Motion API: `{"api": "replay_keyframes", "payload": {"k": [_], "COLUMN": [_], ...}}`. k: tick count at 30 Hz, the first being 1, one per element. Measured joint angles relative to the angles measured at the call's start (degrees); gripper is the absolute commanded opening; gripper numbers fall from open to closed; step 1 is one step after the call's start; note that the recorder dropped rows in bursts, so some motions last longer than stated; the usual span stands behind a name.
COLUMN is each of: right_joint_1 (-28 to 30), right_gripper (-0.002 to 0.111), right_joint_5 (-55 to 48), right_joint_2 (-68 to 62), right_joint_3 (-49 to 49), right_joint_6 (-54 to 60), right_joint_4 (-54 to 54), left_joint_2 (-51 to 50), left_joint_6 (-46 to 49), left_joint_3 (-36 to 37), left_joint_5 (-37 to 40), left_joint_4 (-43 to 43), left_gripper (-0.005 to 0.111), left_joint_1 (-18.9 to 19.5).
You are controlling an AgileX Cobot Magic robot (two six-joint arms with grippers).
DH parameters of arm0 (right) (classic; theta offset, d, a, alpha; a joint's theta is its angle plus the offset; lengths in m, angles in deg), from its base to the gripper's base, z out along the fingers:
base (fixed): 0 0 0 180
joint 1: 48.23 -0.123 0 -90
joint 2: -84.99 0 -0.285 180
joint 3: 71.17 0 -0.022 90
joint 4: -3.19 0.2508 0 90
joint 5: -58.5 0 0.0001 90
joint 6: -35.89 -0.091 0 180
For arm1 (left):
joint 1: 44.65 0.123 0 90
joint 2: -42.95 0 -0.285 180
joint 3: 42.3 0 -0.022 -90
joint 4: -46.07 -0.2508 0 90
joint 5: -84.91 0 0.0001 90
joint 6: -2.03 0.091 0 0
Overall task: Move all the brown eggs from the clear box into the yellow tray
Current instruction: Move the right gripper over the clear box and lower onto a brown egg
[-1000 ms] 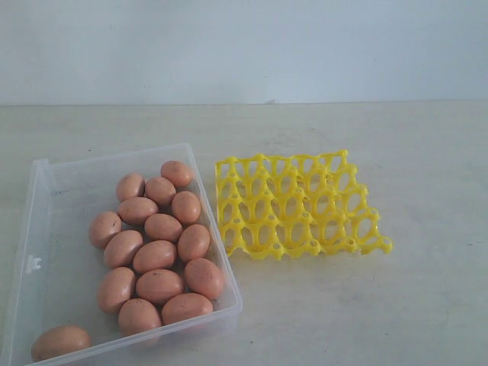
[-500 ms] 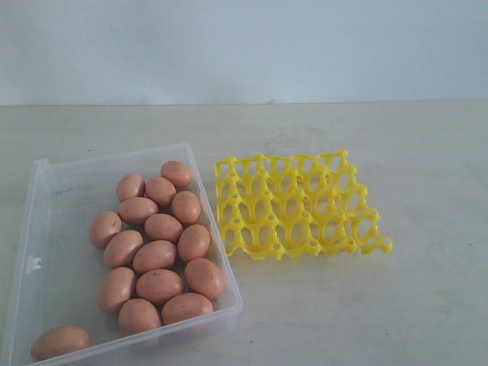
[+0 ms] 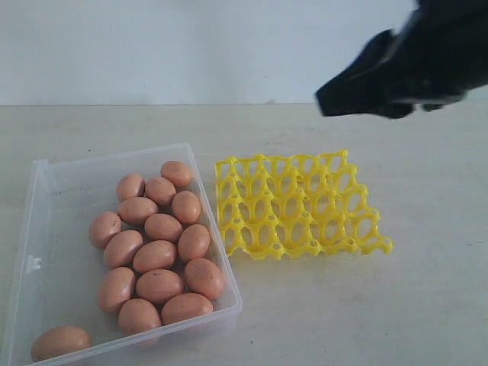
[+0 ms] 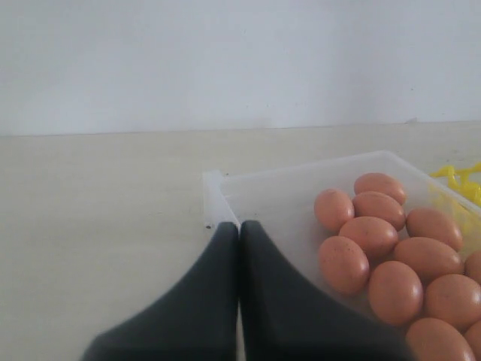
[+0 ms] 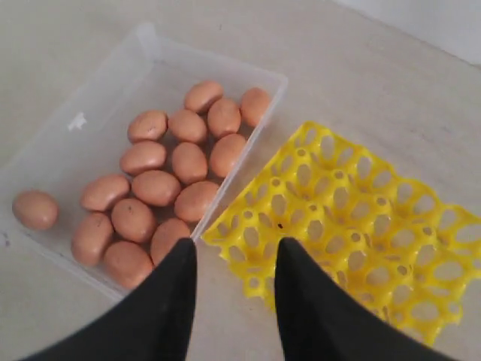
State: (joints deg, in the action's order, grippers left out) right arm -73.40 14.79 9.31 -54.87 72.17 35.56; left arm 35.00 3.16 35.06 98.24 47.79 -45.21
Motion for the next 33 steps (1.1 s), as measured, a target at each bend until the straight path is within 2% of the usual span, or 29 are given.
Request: {"api": "replay_keyframes", "payload": {"k": [3,6,9,18,23,29,33], "right_joint_1": [-11.9,-18.7,-22.4,-26.8,-27.8,-28.0,-28.0], "right_gripper": [0.035,0.035,0.035,0.037,0.057,0.046,0.046], "right_joint_5": [1.3,0.8,-1.3,-12.5,-17.6,-18.1,-16.9], "right_joint_2": [-8.6,-18.0,-26.5,-45.8,-51.1,-54.3,-55.3], "right_joint_3": [-7.0,-14.3,-22.4,-44.2,-50.0,-51.0,-51.0], "right_joint_6": [-9.8,-14.7,-15.6,-15.2,-13.5,-12.7,-11.2], "right_joint_4": [-15.7,-25.7,-28.4,-29.6,-30.5,-33.0,-33.2], "left_joint_2": [0.0,0.0,0.0,0.0,0.0,0.0,0.0], "left_joint_6": [0.0,0.0,0.0,0.0,0.0,0.0,0.0], "left_joint_3": [0.0,0.0,0.0,0.0,0.0,0.0,0.0], "left_joint_5": [0.0,0.0,0.0,0.0,0.0,0.0,0.0], "left_joint_4": [0.0,0.0,0.0,0.0,0.0,0.0,0.0], "left_gripper": [-0.004,-0.004,-0.004,-0.004,-0.004,-0.004,-0.004], "left_joint_1": [0.0,0.0,0.0,0.0,0.0,0.0,0.0]}}
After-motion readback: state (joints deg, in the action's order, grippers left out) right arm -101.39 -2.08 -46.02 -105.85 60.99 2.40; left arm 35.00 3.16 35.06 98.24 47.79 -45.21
